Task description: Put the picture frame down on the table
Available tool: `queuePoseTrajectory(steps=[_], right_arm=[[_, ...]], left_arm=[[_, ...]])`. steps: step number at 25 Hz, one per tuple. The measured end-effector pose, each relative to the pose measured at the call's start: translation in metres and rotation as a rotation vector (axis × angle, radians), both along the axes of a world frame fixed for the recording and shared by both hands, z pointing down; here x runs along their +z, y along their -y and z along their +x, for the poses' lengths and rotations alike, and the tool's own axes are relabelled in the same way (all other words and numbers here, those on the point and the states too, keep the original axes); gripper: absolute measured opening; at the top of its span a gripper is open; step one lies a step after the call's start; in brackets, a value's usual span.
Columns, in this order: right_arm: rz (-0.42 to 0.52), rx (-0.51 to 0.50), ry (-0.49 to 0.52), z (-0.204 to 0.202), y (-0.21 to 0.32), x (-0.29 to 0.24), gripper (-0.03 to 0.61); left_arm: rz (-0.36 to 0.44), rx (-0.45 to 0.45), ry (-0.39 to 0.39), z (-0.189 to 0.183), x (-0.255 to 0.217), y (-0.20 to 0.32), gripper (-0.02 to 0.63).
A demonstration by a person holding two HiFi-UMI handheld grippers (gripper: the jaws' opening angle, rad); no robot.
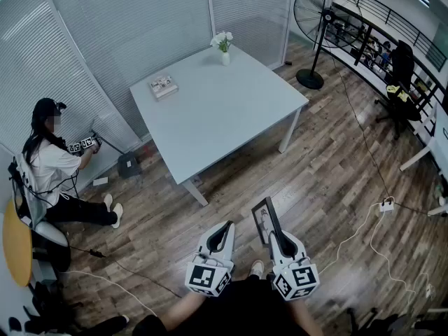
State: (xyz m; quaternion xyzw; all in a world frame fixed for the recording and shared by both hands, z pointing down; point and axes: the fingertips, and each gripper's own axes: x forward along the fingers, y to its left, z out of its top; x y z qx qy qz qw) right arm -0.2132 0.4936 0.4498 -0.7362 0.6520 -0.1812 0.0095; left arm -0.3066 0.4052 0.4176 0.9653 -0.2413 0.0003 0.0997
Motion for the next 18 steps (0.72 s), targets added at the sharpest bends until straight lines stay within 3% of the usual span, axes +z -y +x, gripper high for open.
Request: queuePoseTrajectory(steps=[18], right_arm=[[-0.003,-0.001,0.006,-0.035,0.028,0.001,0.058]], left_arm=[[-0.007,0.022,-0.002,-0.029,0.004,0.023,0.017]])
